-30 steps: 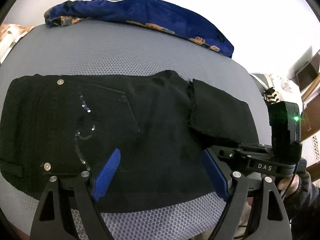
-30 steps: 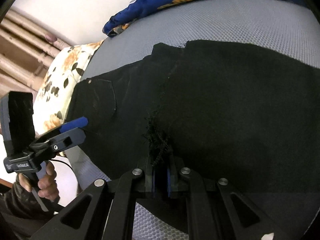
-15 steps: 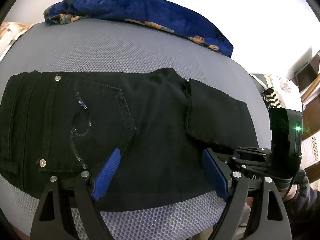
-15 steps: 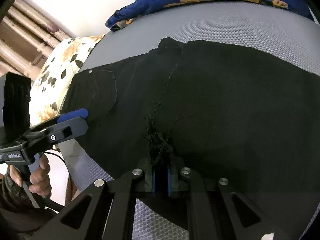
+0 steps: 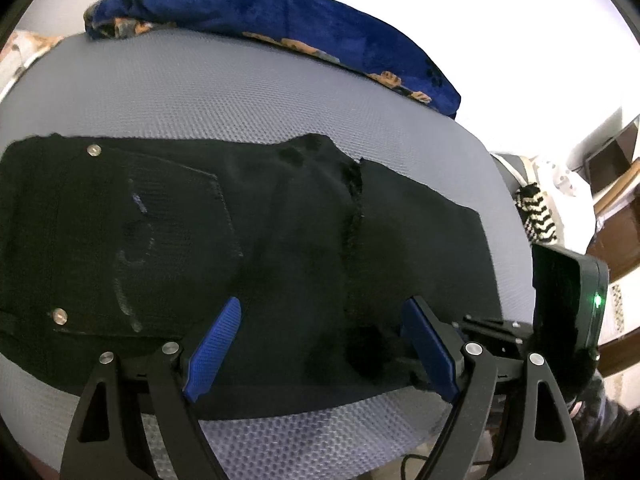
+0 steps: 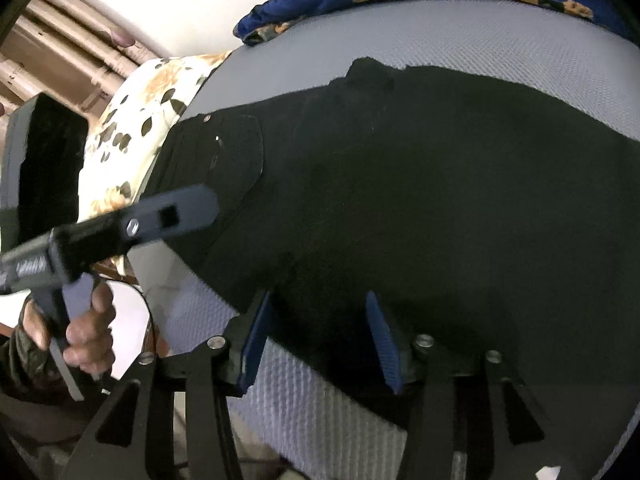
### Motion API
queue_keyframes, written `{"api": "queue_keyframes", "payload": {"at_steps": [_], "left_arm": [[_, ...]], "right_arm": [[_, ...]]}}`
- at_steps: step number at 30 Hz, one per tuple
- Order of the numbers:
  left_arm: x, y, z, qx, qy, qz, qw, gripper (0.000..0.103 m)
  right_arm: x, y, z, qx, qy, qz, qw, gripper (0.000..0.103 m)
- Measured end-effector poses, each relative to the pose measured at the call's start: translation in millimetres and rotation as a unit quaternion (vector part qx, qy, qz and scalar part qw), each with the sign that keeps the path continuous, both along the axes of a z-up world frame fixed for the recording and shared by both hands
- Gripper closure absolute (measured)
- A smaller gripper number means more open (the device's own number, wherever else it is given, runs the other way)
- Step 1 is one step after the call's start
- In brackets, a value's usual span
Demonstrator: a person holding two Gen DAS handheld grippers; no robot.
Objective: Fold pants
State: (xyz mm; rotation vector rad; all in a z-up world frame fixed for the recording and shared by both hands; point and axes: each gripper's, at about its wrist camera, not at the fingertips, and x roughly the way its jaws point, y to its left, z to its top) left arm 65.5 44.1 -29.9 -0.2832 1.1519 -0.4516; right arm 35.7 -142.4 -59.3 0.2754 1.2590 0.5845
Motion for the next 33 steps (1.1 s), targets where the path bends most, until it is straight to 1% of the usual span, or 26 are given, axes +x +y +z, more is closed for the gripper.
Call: {"api": "queue_keyframes", "payload": {"at_steps": [1, 4, 5, 6, 7, 8, 9, 10, 12, 14, 15, 17, 21, 24, 26, 28, 29, 30, 31, 32, 33], "left_arm": [[1, -1, -1, -0.011, 0.008, 0.0, 0.9999, 0.019], [2, -6, -4, -0.043, 0.036, -0.003, 0.9984, 0.019], [3, -9, -6, -0.058, 0.048, -0.008, 0.9971, 0.02], [4, -13, -9, -0.072, 0.062, -0.012, 0.9954, 0.02], [4, -15, -11, -0.08, 0.072, -0.013, 0.9941, 0.021], [6, -19, -14, -0.091, 0.088, -0.017, 0.9918, 0.023], [7, -22, -17, -0.099, 0.101, -0.018, 0.9898, 0.027], [8, -25, -21, -0.102, 0.117, -0.019, 0.9876, 0.03], [11, -30, -34, -0.103, 0.162, -0.018, 0.9812, 0.039], [12, -30, -44, -0.101, 0.196, -0.013, 0.9754, 0.043], [13, -29, -49, -0.104, 0.211, -0.007, 0.9719, 0.043], [13, -27, -54, -0.109, 0.222, 0.001, 0.969, 0.043], [14, -30, -57, -0.128, 0.229, 0.004, 0.9651, 0.044], [14, -43, -66, -0.148, 0.244, -0.003, 0.9584, 0.048], [14, -52, -66, -0.153, 0.238, -0.009, 0.959, 0.048], [17, -57, -66, -0.157, 0.233, -0.01, 0.9597, 0.054], [18, -58, -69, -0.154, 0.234, -0.008, 0.9599, 0.065], [20, -59, -71, -0.15, 0.233, -0.007, 0.9608, 0.083], [20, -59, -73, -0.139, 0.229, -0.007, 0.9635, 0.093], [20, -61, -75, -0.128, 0.226, -0.011, 0.9658, 0.095], [20, -61, -74, -0.127, 0.222, -0.011, 0.9666, 0.095]], "right_arm": [[-2, -4, 1, 0.001, 0.003, -0.005, 1.0, 0.056], [-10, -30, 10, 0.01, 0.004, -0.044, 0.999, 0.055], [-12, -43, 14, 0.009, -0.001, -0.068, 0.998, 0.053], [-14, -50, 16, 0.006, -0.005, -0.081, 0.997, 0.049], [-16, -64, 20, 0.004, -0.014, -0.108, 0.994, 0.048], [-17, -74, 22, 0.009, -0.019, -0.127, 0.992, 0.047], [-17, -82, 23, 0.016, -0.022, -0.143, 0.989, 0.047], [-17, -90, 23, 0.024, -0.022, -0.157, 0.987, 0.047], [-16, -105, 24, 0.042, -0.025, -0.189, 0.981, 0.047], [-16, -117, 24, 0.055, -0.03, -0.216, 0.974, 0.047], [-15, -121, 23, 0.058, -0.03, -0.223, 0.973, 0.047], [-14, -127, 20, 0.063, -0.029, -0.231, 0.97, 0.047], [-14, -131, 13, 0.067, -0.019, -0.236, 0.969, 0.047], [-10, -127, 12, 0.072, -0.017, -0.233, 0.97, 0.047], [-9, -126, 13, 0.071, -0.02, -0.231, 0.97, 0.047], [-7, -124, 13, 0.068, -0.021, -0.23, 0.971, 0.045], [-7, -124, 12, 0.069, -0.02, -0.231, 0.97, 0.045], [-6, -123, 11, 0.068, -0.018, -0.231, 0.97, 0.045], [-5, -123, 10, 0.068, -0.017, -0.231, 0.971, 0.045], [-5, -123, 9, 0.068, -0.016, -0.231, 0.97, 0.045], [-4, -122, 10, 0.067, -0.017, -0.231, 0.971, 0.045]]}}
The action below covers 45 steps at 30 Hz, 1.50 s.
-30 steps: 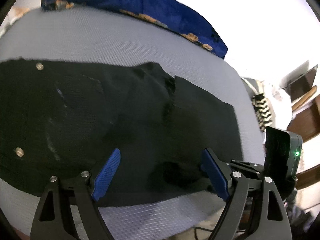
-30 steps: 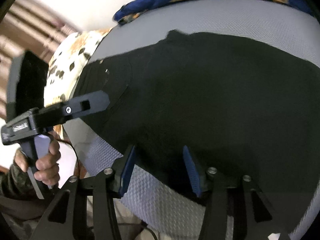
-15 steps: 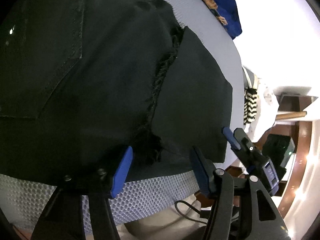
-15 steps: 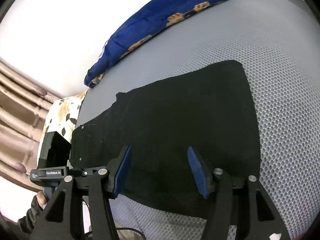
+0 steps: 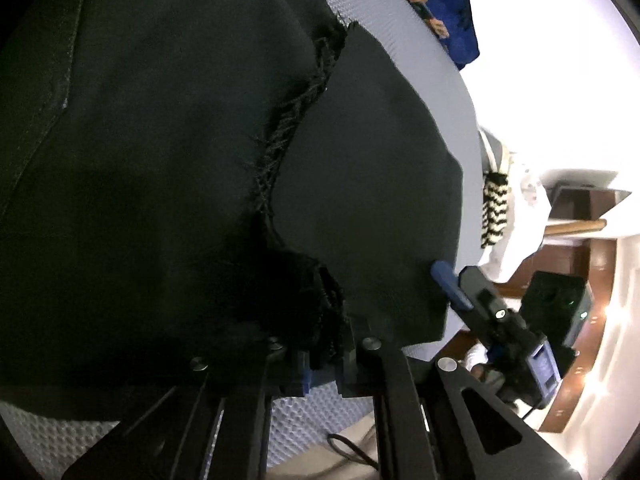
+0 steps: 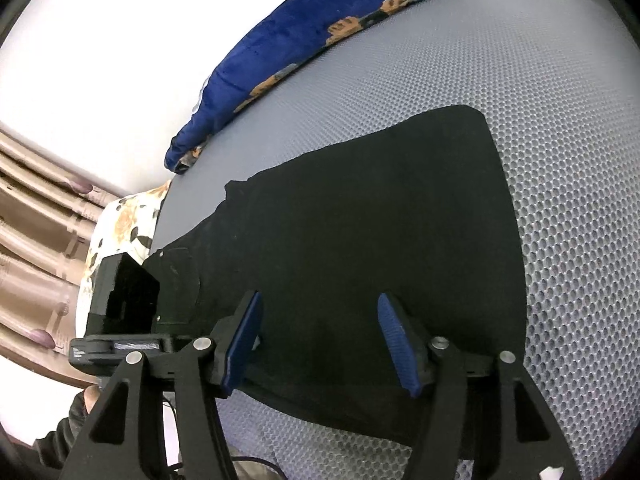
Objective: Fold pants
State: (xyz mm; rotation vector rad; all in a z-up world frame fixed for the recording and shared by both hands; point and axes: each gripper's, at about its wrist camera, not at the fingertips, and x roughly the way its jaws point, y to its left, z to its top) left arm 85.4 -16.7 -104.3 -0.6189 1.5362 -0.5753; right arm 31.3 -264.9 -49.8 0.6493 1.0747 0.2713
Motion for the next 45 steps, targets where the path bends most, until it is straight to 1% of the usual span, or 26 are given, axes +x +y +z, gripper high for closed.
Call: {"api": "queue_keyframes", "payload": {"at_steps": [1, 2, 4, 7, 8, 11, 12, 13, 15, 17, 20, 21, 22, 25, 26, 27, 29, 31, 34, 38, 40, 42, 43, 45], "left_arm": [[-1, 0, 3, 0.003, -0.007, -0.001, 1.0, 0.095], [-3, -1, 7, 0.013, -0.021, -0.007, 0.9997, 0.095], [-10, -1, 18, 0.018, -0.048, -0.019, 0.9985, 0.096], [-19, 6, 32, 0.017, -0.072, -0.03, 0.9968, 0.096], [-22, 9, 33, 0.026, -0.076, -0.034, 0.9962, 0.096], [-25, 16, 23, 0.062, -0.076, -0.048, 0.994, 0.095], [-25, 18, 17, 0.067, -0.073, -0.049, 0.9939, 0.095], [-26, 20, 14, 0.061, -0.074, -0.049, 0.9942, 0.095], [-25, 20, 15, 0.063, -0.082, -0.054, 0.9932, 0.095], [-27, 10, 20, 0.082, -0.106, -0.072, 0.9884, 0.095], [-32, 2, 26, 0.105, -0.135, -0.087, 0.9813, 0.094], [-34, -1, 27, 0.112, -0.139, -0.09, 0.9798, 0.091], [-35, -2, 27, 0.121, -0.143, -0.092, 0.9779, 0.09], [-33, -5, 31, 0.133, -0.15, -0.096, 0.9751, 0.085], [-34, -5, 33, 0.141, -0.155, -0.096, 0.973, 0.079], [-34, -5, 36, 0.154, -0.163, -0.096, 0.9697, 0.071], [-35, -5, 42, 0.183, -0.186, -0.1, 0.96, 0.063], [-36, -2, 48, 0.198, -0.214, -0.097, 0.9518, 0.062], [-32, 0, 54, 0.2, -0.238, -0.087, 0.9467, 0.062], [-20, -4, 60, 0.18, -0.256, -0.072, 0.9469, 0.062], [-11, -11, 63, 0.172, -0.272, -0.069, 0.944, 0.062], [-3, -20, 66, 0.17, -0.284, -0.07, 0.9411, 0.062], [2, -24, 67, 0.168, -0.292, -0.072, 0.9389, 0.062], [13, -32, 67, 0.175, -0.307, -0.074, 0.9327, 0.062]], "right_arm": [[0, 0, 0, -0.001, 0.0, 0.0, 1.0, 0.045], [0, 0, 0, -0.005, 0.0, 0.0, 1.0, 0.045], [0, -1, -1, -0.006, 0.001, -0.002, 1.0, 0.045], [-1, -4, -3, -0.003, 0.005, -0.005, 1.0, 0.045], [-2, -4, -4, -0.002, 0.005, -0.005, 1.0, 0.045], [-1, -1, -6, -0.007, 0.008, 0.0, 1.0, 0.045], [-1, 1, -7, -0.01, 0.012, 0.004, 1.0, 0.045], [-1, 3, -8, -0.014, 0.015, 0.006, 1.0, 0.045], [-1, 7, -11, -0.035, 0.019, 0.013, 0.999, 0.046], [-1, 11, -12, -0.052, 0.018, 0.02, 0.998, 0.046], [0, 14, -10, -0.064, 0.016, 0.024, 0.998, 0.046], [-1, 14, -10, -0.067, 0.015, 0.025, 0.997, 0.046], [0, 15, -10, -0.07, 0.016, 0.027, 0.997, 0.046], [1, 20, -8, -0.086, 0.016, 0.032, 0.996, 0.046], [2, 22, -8, -0.097, 0.015, 0.035, 0.995, 0.046], [2, 24, -8, -0.102, 0.015, 0.037, 0.994, 0.046], [2, 28, -6, -0.121, 0.011, 0.044, 0.992, 0.046], [2, 30, -6, -0.135, 0.008, 0.049, 0.99, 0.046], [2, 34, -5, -0.153, 0.006, 0.056, 0.987, 0.046], [2, 34, -1, -0.17, -0.002, 0.054, 0.984, 0.046], [2, 32, 4, -0.171, -0.011, 0.052, 0.984, 0.046], [5, 31, 13, -0.201, -0.026, 0.045, 0.978, 0.046], [7, 31, 17, -0.225, -0.039, 0.043, 0.973, 0.046], [12, 29, 23, -0.256, -0.052, 0.04, 0.964, 0.046]]}}
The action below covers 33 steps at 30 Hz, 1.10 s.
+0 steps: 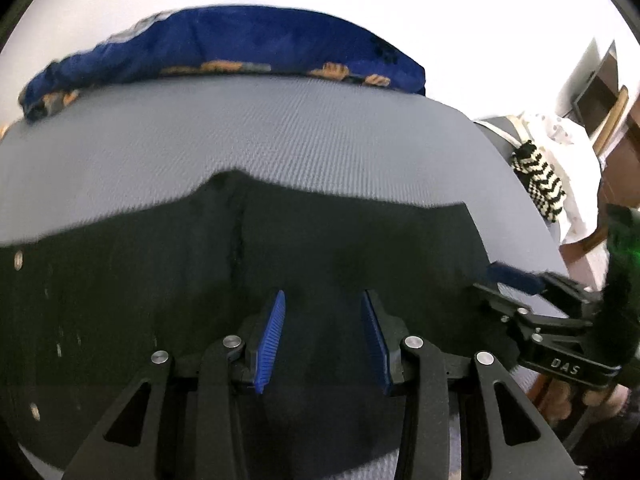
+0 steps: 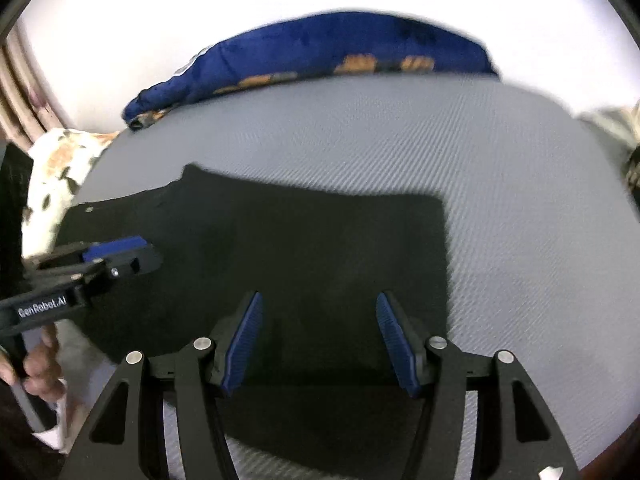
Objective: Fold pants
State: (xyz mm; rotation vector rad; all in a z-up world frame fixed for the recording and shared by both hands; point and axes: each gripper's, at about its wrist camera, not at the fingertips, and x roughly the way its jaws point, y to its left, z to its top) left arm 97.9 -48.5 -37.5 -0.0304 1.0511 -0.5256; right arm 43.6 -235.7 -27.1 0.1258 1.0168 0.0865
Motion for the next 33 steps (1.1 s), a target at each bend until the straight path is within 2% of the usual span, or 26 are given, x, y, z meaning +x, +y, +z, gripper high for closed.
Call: {"api": "queue_keyframes", "payload": {"at_steps": [3, 5, 10, 12, 15, 19, 22, 24, 33], "left_arm": [[14, -9, -6, 0.007, -0.002, -0.005, 1.0, 0.062], [26, -14, -16, 0.01, 0.014, -0.011, 0.9998, 0.062], [48, -16, -32, -0.004, 0.043, -0.002, 0.999, 0.062], [50, -16, -33, -0.003, 0.039, 0.0, 0.9992, 0.062], [52, -21, -33, 0.009, 0.033, -0.001, 0.9994, 0.062], [44, -27, -33, 0.038, 0.01, -0.013, 0.9991, 0.062], [37, -30, -31, 0.056, 0.001, -0.018, 0.9983, 0.055], [31, -30, -28, 0.066, 0.0, -0.019, 0.9977, 0.038], [3, 2, -2, 0.105, -0.031, 0.009, 0.9939, 0.036]], "right_arm": [[13, -5, 0, -0.018, -0.002, 0.002, 1.0, 0.047], [21, -9, -4, -0.019, 0.003, 0.001, 1.0, 0.047], [45, -16, -26, -0.018, 0.039, -0.005, 0.999, 0.053], [48, -20, -31, -0.009, 0.041, -0.01, 0.999, 0.053], [49, -16, -31, -0.021, 0.04, -0.004, 0.999, 0.053], [47, -15, -30, -0.022, 0.046, -0.005, 0.999, 0.053], [42, -14, -29, -0.019, 0.05, -0.009, 0.999, 0.053], [38, -11, -28, -0.02, 0.055, -0.009, 0.998, 0.053], [13, 21, -23, -0.058, 0.074, 0.025, 0.995, 0.051]]}}
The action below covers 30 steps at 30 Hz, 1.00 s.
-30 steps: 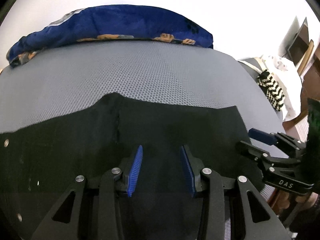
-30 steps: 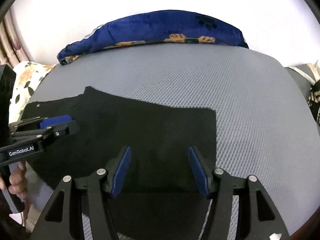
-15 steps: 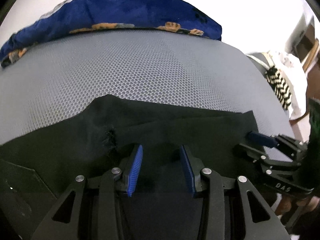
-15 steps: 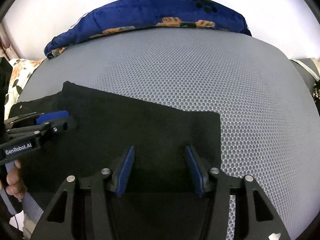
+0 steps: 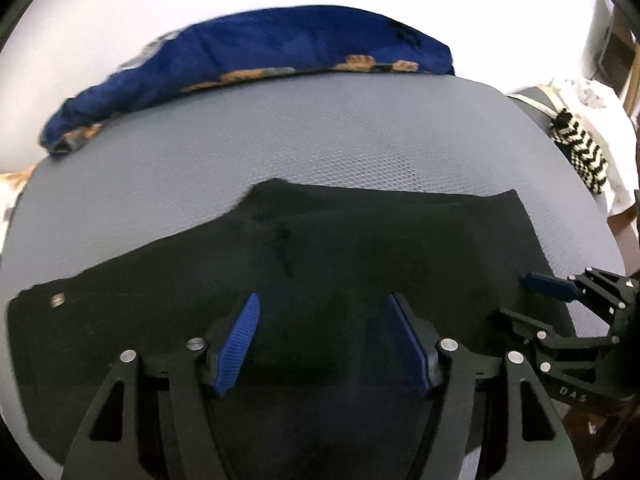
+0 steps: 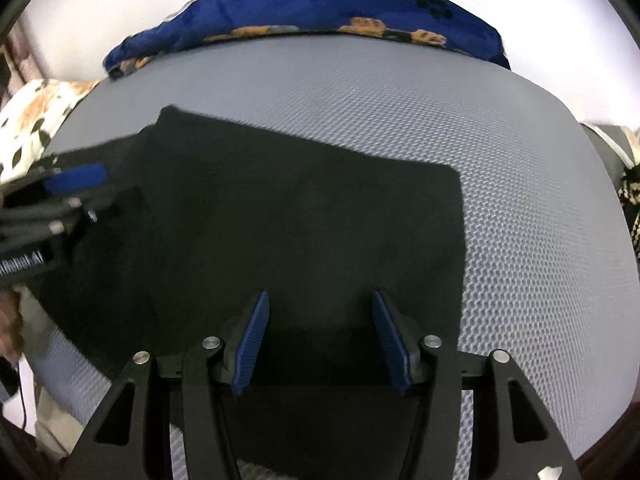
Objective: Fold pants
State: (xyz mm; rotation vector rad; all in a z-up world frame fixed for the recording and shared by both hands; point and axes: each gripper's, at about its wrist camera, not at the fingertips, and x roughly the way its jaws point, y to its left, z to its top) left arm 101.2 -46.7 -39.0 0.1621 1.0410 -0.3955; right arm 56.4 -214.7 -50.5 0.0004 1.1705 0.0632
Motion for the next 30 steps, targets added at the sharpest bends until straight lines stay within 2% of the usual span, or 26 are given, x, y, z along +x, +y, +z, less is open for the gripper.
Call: {"api": "queue_keyframes", "payload": {"at_steps": [3, 7, 9, 13, 16, 19, 22, 27, 28, 29, 30], "left_arm": [[-7, 22, 12, -0.008, 0.0, 0.01, 0.9999, 0.036], [-15, 70, 32, -0.057, 0.019, 0.035, 0.9976, 0.036], [-19, 107, 42, -0.093, 0.028, 0.063, 0.9933, 0.035], [-31, 181, 53, -0.14, 0.035, 0.121, 0.9822, 0.035], [-40, 228, 54, -0.161, 0.037, 0.162, 0.9727, 0.035], [-51, 277, 48, -0.191, 0.047, 0.215, 0.9566, 0.035], [-57, 308, 38, -0.223, 0.059, 0.253, 0.9397, 0.035], [-64, 339, 4, -0.292, 0.111, 0.285, 0.9063, 0.035], [-65, 344, -3, -0.308, 0.123, 0.287, 0.8987, 0.035], [-66, 350, -13, -0.332, 0.139, 0.29, 0.8867, 0.035], [-66, 352, -19, -0.345, 0.147, 0.293, 0.8796, 0.035]], "right_arm": [[-6, 12, 1, 0.033, 0.016, 0.012, 0.999, 0.051], [-10, 42, 3, 0.044, 0.026, 0.051, 0.997, 0.051], [-11, 58, 2, 0.043, 0.029, 0.071, 0.996, 0.051], [-12, 90, 3, 0.039, 0.031, 0.116, 0.992, 0.051], [-8, 107, 4, 0.058, 0.038, 0.137, 0.988, 0.051], [-3, 112, 6, 0.111, 0.054, 0.136, 0.983, 0.05], [5, 110, 6, 0.185, 0.073, 0.115, 0.973, 0.049], [15, 101, 10, 0.189, 0.063, 0.084, 0.976, 0.048], [16, 99, 11, 0.189, 0.063, 0.078, 0.977, 0.048], [16, 96, 11, 0.188, 0.064, 0.073, 0.977, 0.047], [17, 96, 10, 0.186, 0.065, 0.07, 0.978, 0.047]]}}
